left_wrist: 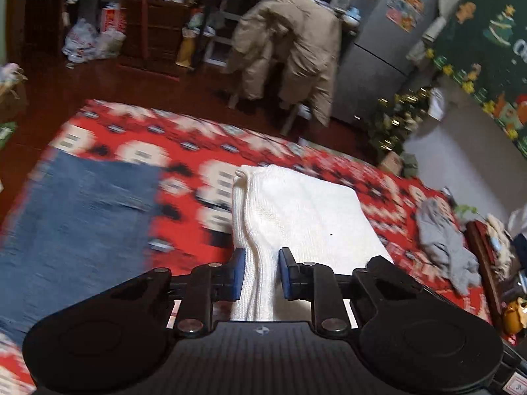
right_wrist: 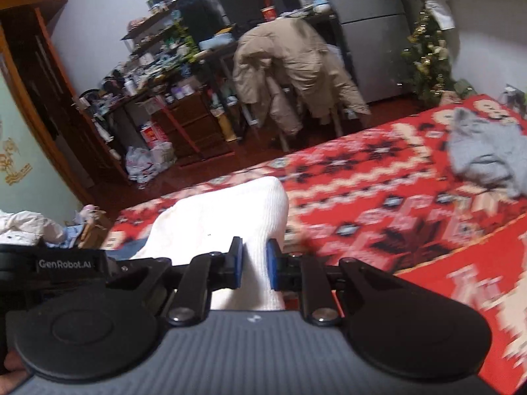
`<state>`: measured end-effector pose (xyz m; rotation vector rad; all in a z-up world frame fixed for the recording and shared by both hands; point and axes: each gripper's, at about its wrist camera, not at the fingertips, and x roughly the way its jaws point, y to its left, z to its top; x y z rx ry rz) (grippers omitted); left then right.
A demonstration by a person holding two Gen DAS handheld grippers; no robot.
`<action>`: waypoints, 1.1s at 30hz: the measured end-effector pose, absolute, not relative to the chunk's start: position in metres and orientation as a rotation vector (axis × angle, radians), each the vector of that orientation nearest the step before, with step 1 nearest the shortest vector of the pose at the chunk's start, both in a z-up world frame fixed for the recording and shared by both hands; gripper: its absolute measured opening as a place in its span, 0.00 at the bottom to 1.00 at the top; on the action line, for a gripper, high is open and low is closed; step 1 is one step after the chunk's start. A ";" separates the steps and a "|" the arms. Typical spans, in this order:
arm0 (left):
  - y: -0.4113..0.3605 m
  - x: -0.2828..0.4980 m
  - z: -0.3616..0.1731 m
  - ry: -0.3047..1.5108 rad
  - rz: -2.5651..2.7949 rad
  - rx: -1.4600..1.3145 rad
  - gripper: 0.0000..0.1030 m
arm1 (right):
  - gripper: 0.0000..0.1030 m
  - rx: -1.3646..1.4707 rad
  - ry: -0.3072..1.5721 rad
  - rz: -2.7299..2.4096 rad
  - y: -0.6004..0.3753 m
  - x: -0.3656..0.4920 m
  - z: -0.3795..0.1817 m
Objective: Fold clothes
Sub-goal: 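Lift the folded vest with both grippers and carry it onto the folded jeans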
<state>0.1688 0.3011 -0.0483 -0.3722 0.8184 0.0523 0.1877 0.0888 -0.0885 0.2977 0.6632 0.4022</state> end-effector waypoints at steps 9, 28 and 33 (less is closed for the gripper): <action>0.458 0.133 -0.035 0.806 0.201 -0.414 0.21 | 0.16 0.303 0.673 0.539 0.258 0.165 -0.071; 0.524 0.082 -0.099 0.962 0.051 -0.575 0.47 | 0.29 0.180 1.005 0.749 0.294 0.153 -0.104; 0.510 0.073 -0.096 0.967 0.076 -0.513 0.35 | 0.21 0.194 1.049 0.748 0.283 0.139 -0.106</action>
